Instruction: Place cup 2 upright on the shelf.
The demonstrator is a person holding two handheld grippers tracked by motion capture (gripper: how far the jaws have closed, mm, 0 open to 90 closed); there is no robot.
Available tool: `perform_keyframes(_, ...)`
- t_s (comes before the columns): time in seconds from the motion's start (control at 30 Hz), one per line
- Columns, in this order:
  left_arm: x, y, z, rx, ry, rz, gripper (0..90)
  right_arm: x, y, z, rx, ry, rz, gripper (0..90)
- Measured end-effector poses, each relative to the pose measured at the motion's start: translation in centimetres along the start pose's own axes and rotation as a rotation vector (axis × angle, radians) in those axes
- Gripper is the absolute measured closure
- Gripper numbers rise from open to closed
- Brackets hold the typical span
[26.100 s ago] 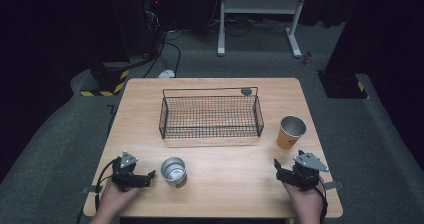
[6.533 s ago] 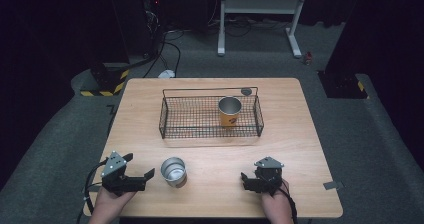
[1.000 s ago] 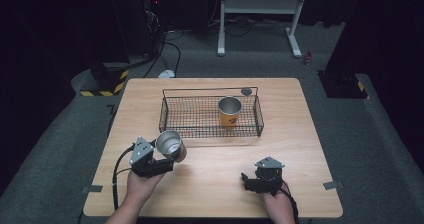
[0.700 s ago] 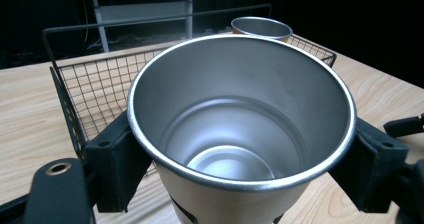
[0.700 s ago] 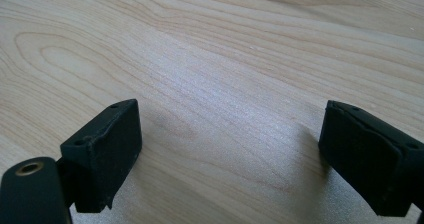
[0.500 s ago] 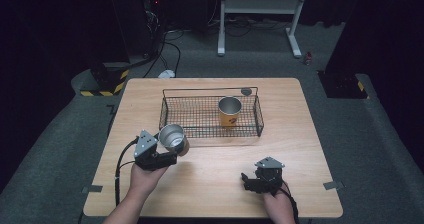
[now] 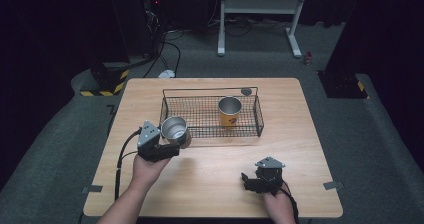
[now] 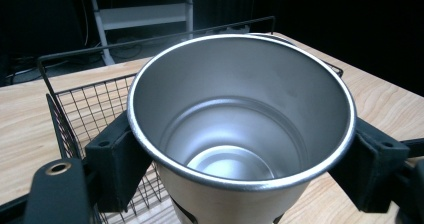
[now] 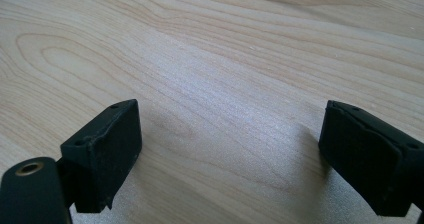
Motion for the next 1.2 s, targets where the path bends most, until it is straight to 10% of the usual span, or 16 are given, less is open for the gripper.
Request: perform_keyframes(1.2, 2.9, 3.3, -5.5, -0.056, 0.096, -0.026, 18.8, 0.0, 0.0, 0.0, -0.017, -0.008, 0.001, 10.1)
Point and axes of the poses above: each handheld gripper's, and its own axes: x roughly forward along the jaws, y roughly out of its top, z roughly to its right, the point moved 9 cm from there along x, roughly forward along the jaws, and after that the axes turned 15 degrees about -y, right-handed, at the moved point
